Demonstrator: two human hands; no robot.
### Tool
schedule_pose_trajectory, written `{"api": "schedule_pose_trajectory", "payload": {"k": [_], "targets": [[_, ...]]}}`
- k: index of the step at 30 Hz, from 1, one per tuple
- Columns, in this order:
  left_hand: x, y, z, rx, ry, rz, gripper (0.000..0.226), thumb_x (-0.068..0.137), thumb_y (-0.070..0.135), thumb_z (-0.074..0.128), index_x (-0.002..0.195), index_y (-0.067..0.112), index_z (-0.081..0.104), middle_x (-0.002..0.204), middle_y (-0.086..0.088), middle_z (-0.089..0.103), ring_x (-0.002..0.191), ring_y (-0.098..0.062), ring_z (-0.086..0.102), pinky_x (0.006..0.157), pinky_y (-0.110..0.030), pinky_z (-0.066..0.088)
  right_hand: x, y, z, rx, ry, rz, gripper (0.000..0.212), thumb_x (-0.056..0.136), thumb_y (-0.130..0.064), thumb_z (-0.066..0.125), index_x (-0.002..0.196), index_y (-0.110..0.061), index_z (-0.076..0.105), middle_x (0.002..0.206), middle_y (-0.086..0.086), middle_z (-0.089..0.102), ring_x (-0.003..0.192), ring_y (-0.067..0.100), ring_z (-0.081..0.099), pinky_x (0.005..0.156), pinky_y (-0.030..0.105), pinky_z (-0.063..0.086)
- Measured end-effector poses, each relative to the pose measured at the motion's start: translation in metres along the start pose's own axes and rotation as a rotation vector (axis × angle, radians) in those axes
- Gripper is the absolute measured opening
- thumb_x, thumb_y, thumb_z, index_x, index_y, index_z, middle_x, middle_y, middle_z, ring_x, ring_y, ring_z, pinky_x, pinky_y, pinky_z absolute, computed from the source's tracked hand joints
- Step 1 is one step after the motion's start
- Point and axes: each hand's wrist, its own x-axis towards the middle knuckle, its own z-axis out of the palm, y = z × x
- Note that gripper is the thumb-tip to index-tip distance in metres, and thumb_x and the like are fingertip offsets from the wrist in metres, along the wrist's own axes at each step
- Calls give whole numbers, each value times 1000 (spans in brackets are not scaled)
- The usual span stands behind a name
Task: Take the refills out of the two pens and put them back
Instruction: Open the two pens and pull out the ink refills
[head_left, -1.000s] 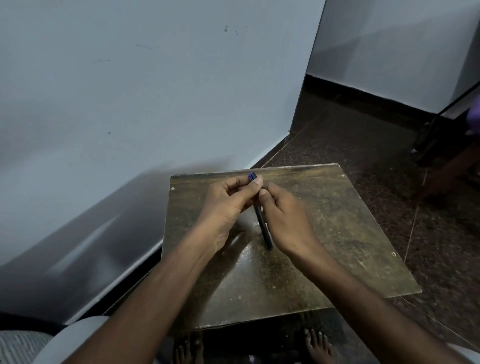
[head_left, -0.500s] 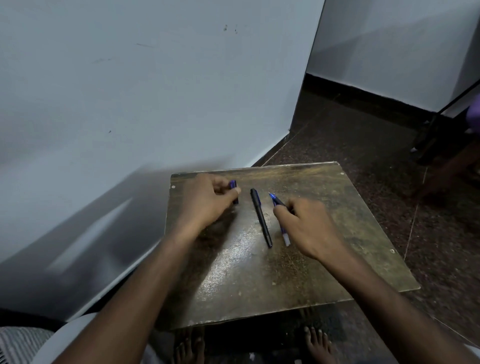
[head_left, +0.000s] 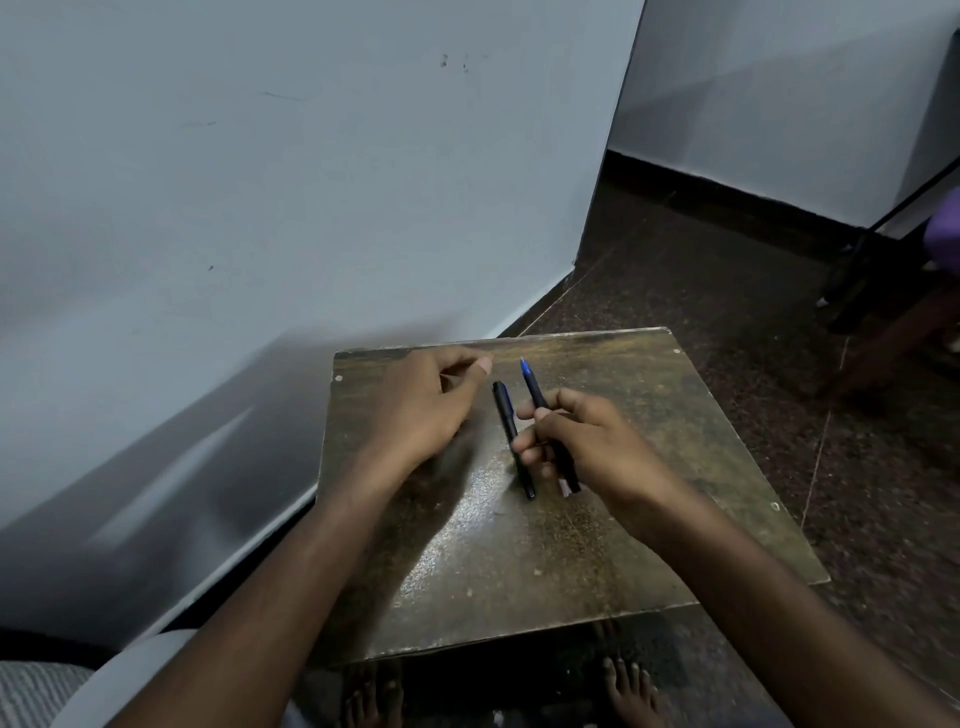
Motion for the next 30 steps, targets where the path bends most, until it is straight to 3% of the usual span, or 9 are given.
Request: {"api": "schedule_pose_trajectory", "payload": {"k": [4,8,11,16,20,23,26,28,30], "targets": [[-5,9,11,-516,-263,-73,28,113,33,57,124,23,81,112,8,85,103,-7,78,86,-18,58,-1,-1,5,118,-110,-40,22,117,-13,47,117,-10,68,92,5,83,78,9,75,70,23,58],[-7,12,15,-742,-314,-124,26,112,28,59,121,21,82,119,0,84,81,-23,68,70,-29,57,-4,-4,7,157,-189,-62,25,117,-13,47,122,-1,69,97,9,83,81,13,78,78,27,63],[-5,10,11,-739,-367,-108,24,110,32,62,116,29,85,120,-1,83,63,-10,58,69,-35,51,-5,-5,4,166,-200,-60,26,114,-10,53,125,6,69,99,14,82,83,17,79,80,30,66],[-3,7,6,-674,-244,-29,16,104,26,72,109,21,86,103,1,86,66,2,71,58,-10,51,-6,-6,0,99,-176,-80,17,108,-9,63,114,-2,77,95,13,85,80,19,81,77,33,69],[-6,10,12,-651,-184,-14,10,98,21,77,103,18,86,93,2,87,64,8,68,60,-5,48,-7,-6,0,-49,-47,-120,10,100,-10,76,107,-6,82,90,14,86,80,25,85,81,45,71],[-8,13,14,-574,-91,-44,21,86,39,87,95,20,88,84,7,85,67,6,72,65,-8,49,-9,-7,1,-237,98,-209,12,89,-16,89,98,-11,83,78,6,85,70,21,85,68,39,71],[-9,12,15,-561,40,-121,47,67,66,91,74,21,77,57,16,65,50,4,56,57,-15,46,-11,-10,3,-258,129,-245,25,78,-24,99,90,-10,83,72,4,84,65,19,84,59,37,69],[-11,15,16,-547,-56,-138,59,69,83,79,86,26,79,74,15,76,64,5,68,70,-25,50,-11,-10,5,-258,130,-254,29,75,-31,98,90,-12,83,73,3,84,66,18,84,61,40,70],[-13,18,16,-584,-225,-133,55,88,79,65,108,32,83,107,16,84,99,4,76,94,-40,57,-10,-9,4,-267,158,-250,25,77,-32,97,89,-15,83,75,2,85,68,18,84,64,42,71]]}}
